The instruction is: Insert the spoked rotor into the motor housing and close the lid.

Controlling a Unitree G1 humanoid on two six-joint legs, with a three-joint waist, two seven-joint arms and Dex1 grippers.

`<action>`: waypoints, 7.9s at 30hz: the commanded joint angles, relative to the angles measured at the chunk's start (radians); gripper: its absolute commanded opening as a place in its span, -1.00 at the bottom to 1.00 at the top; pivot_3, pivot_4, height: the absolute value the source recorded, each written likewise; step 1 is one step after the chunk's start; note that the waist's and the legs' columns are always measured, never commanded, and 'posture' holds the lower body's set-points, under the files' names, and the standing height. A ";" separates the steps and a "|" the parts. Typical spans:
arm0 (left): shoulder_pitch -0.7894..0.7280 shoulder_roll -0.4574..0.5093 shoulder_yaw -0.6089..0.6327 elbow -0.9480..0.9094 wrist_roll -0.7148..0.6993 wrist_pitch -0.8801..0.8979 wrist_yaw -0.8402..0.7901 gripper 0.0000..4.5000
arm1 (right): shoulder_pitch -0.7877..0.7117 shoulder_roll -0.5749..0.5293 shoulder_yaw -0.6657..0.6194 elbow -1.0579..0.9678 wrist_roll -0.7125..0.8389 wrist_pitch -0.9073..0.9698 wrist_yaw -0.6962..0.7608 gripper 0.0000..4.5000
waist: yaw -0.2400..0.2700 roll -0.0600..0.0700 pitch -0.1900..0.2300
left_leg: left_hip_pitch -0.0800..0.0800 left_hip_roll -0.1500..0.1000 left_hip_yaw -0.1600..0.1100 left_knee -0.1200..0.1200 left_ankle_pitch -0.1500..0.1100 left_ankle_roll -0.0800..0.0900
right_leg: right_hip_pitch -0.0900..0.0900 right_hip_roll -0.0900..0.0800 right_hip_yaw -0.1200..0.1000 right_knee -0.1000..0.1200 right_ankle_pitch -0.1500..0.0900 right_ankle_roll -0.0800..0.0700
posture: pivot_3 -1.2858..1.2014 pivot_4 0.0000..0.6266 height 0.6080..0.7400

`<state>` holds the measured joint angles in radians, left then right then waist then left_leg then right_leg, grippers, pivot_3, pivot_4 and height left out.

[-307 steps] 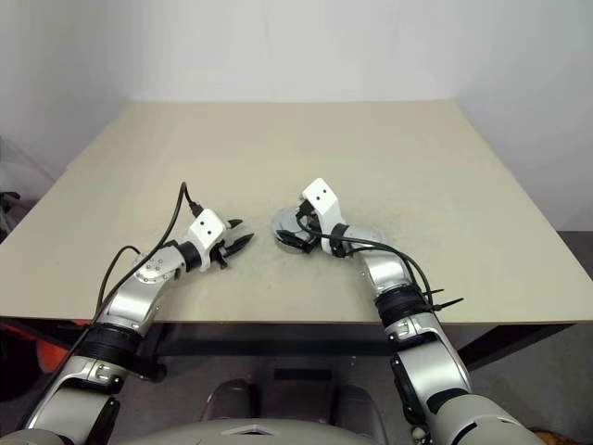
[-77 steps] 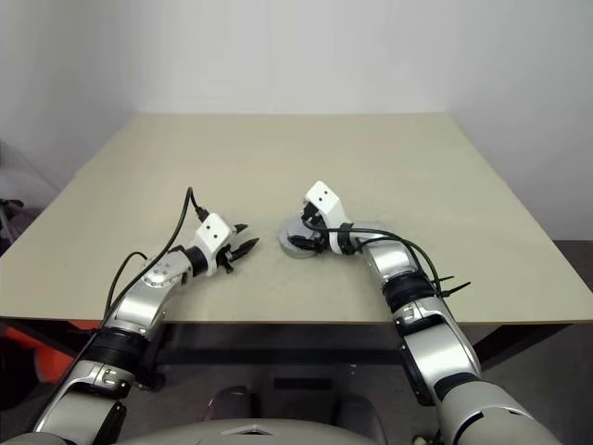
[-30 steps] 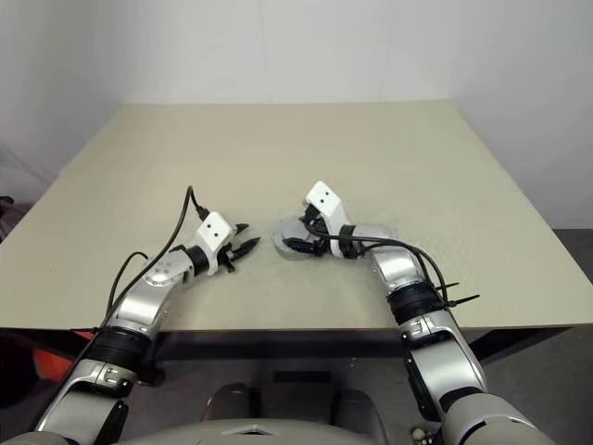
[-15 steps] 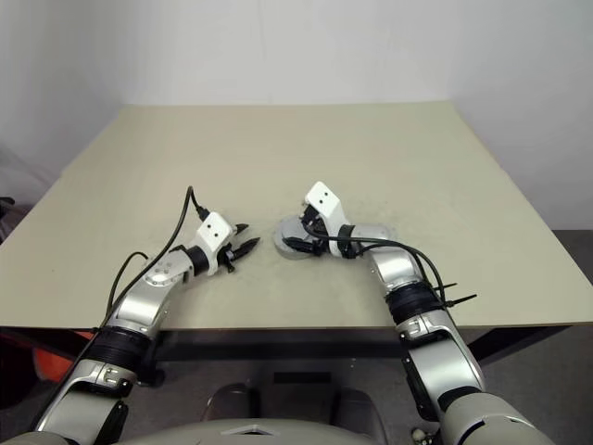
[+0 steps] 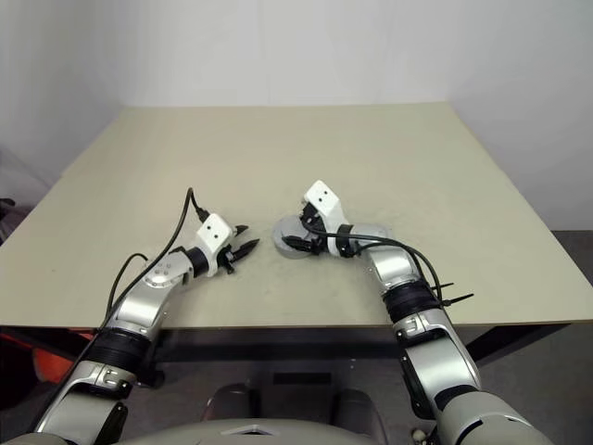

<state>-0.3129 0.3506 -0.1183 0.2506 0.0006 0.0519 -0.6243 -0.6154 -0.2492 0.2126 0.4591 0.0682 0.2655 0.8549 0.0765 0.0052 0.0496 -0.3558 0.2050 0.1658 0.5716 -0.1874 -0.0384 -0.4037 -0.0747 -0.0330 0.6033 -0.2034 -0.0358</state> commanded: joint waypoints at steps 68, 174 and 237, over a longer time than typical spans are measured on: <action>-0.135 -0.202 0.128 -0.017 -0.297 0.392 0.027 -0.99 | -0.019 0.001 0.010 0.083 -0.057 -0.105 -0.038 0.38 | -0.005 -0.001 0.001 | 0.001 0.000 0.002 0.003 0.000 0.000 | -0.001 0.000 0.003 0.003 0.000 0.000 | 0.03 -1.00 1.00; -0.035 -0.135 0.088 -0.125 -0.412 0.635 0.019 -1.00 | -0.153 0.215 -0.550 0.181 0.542 0.849 -0.356 0.91 | 0.013 0.004 0.004 | 0.007 0.000 0.005 -0.010 0.007 -0.011 | -0.002 0.001 0.005 -0.001 -0.005 0.008 | 0.03 -1.00 1.00; -0.166 -0.341 0.592 -0.032 -1.359 0.853 0.371 0.94 | -0.304 0.298 -0.779 -0.074 0.935 0.989 -0.632 -0.07 | 0.025 -0.004 0.012 | -0.018 -0.001 0.005 0.001 0.007 -0.011 | -0.019 0.002 0.001 0.005 0.003 0.005 | 0.03 -1.00 1.00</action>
<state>-0.4455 0.0020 0.4867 0.2109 -1.3512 0.9038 -0.2235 -0.8943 0.0428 -0.5702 0.4508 0.9461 1.2533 0.2120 0.1016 0.0017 0.0617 -0.3736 0.2038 0.1708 0.5732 -0.1804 -0.0499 -0.4225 -0.0732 -0.0317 0.6078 -0.2001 -0.0310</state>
